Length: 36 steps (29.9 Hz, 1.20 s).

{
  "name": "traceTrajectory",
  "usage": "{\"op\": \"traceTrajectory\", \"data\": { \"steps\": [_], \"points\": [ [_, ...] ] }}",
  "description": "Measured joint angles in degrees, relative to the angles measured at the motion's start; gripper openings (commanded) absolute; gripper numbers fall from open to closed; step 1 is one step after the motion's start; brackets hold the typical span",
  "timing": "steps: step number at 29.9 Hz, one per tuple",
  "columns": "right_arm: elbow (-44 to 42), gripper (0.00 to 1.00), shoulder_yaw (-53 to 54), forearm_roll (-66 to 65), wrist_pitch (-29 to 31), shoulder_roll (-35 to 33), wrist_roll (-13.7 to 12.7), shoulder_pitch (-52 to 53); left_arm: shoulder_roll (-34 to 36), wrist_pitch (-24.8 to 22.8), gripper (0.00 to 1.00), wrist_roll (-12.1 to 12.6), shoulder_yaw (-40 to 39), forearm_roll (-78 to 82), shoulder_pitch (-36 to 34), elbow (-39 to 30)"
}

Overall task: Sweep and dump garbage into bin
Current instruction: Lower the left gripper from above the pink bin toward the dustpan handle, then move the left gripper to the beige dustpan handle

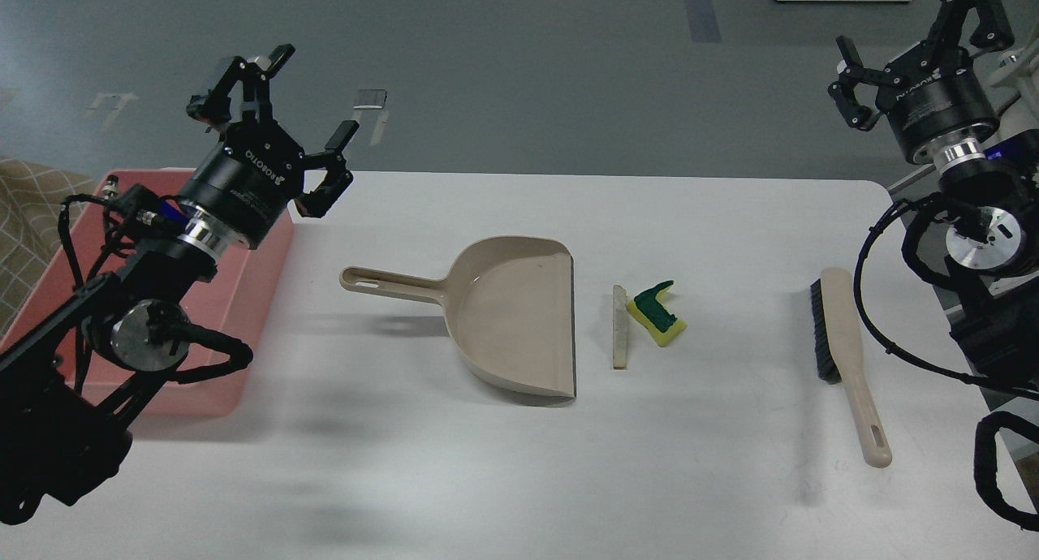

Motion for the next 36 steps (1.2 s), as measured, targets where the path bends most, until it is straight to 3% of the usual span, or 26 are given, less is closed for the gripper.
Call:
{"op": "traceTrajectory", "data": {
  "steps": [7,14,21,26,28,36],
  "points": [
    [1.20,1.00,1.02,0.00,0.00,-0.06,0.00,-1.29,4.00,0.47,0.96,-0.52,-2.23,4.16,11.05,-6.32],
    [1.72,1.00,1.35,0.00,0.00,-0.08,0.00,-1.60,1.29,4.52,0.94,-0.53,-1.94,21.12,19.34,-11.16],
    [1.73,1.00,1.35,-0.01,0.00,-0.12,0.00,-1.68,-1.43,12.26,0.89,-0.14,1.92,34.78,21.06,-10.64],
    [1.73,1.00,1.35,-0.01,0.00,-0.12,0.00,-1.87,-4.32,17.06,0.94,-0.10,4.57,42.33,19.21,-4.86],
    [1.73,1.00,1.35,-0.02,0.00,-0.12,0.00,-1.94,-5.39,17.57,0.97,-0.10,4.73,43.21,18.47,-2.79],
    [1.72,1.00,1.35,-0.02,0.00,-0.66,0.00,-2.47,-9.24,17.26,0.97,-0.54,4.73,42.86,18.38,-1.15]
  ]
}}
